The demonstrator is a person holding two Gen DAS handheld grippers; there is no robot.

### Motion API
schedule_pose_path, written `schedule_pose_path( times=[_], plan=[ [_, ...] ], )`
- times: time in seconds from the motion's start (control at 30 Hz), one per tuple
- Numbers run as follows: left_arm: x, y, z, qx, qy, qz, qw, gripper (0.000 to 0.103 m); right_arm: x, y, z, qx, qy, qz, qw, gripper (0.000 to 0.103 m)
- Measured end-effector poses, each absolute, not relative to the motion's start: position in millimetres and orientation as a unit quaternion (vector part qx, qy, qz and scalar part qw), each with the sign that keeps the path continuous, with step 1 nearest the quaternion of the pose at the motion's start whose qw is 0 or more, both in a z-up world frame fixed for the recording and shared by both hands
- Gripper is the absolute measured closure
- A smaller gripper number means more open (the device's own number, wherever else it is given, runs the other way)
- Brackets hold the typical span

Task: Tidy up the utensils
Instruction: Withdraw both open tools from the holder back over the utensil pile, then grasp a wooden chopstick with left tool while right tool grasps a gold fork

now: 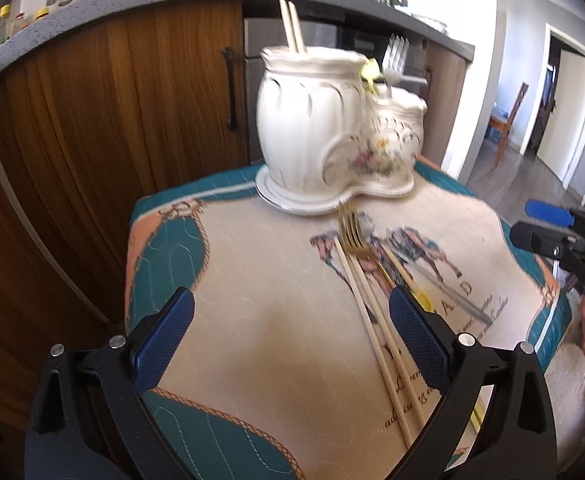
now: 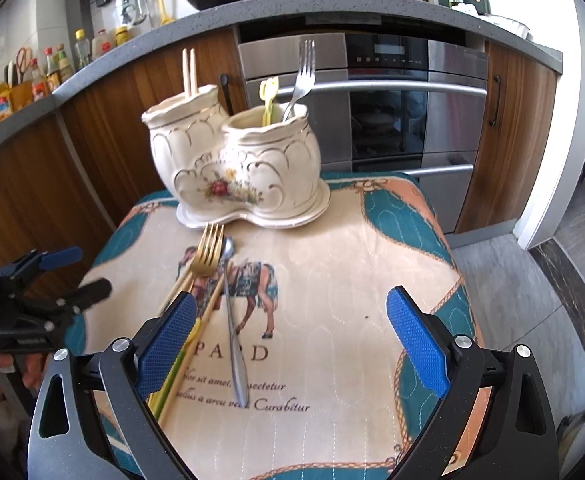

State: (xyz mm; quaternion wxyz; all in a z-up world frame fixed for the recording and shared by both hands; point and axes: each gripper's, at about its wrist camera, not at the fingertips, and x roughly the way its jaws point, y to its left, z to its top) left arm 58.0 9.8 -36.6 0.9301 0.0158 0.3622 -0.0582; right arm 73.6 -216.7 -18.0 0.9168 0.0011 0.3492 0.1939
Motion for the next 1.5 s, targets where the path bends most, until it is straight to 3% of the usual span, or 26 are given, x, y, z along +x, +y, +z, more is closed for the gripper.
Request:
schedule_pose_path(
  times=[0.13,0.53,0.7,0.77,0.87,1.0,1.2,1.27,1.43,1.5],
  plan=[
    [60,-2,-47,0.04,0.391,-0.064,0.917,0.009,73,-214,-22,-0.006,0.354,0.199,0.914,0.008],
    [73,-24,-63,0.066,0.445,-0.086,0.889,0.043,76,-213,-31,-0.014,0.366,0.205,0.908,0.008],
    [80,-33,-66,0.071,0.464,-0.103,0.877,0.072,76,-214,-32,-0.012,0.368,0.207,0.907,0.008],
    [83,-37,-66,0.073,0.472,-0.106,0.872,0.079,75,-212,-32,-0.014,0.369,0.209,0.906,0.008],
    [88,-40,-66,0.075,0.481,-0.106,0.867,0.081,75,-207,-32,-0.017,0.37,0.214,0.904,0.008],
    [86,-38,-66,0.067,0.483,-0.11,0.866,0.095,74,-197,-31,-0.023,0.367,0.22,0.903,0.008],
    [79,-17,-67,0.034,0.475,-0.106,0.873,0.099,76,-171,-35,-0.026,0.381,0.248,0.89,0.009],
    [76,-8,-65,0.025,0.47,-0.101,0.876,0.099,77,-161,-35,-0.032,0.384,0.256,0.887,0.013],
    [72,12,-58,0.006,0.458,-0.089,0.884,0.099,87,-133,-41,-0.042,0.41,0.274,0.869,0.044],
    [73,16,-56,0.002,0.453,-0.09,0.887,0.099,91,-125,-46,-0.039,0.425,0.28,0.86,0.05]
  ],
)
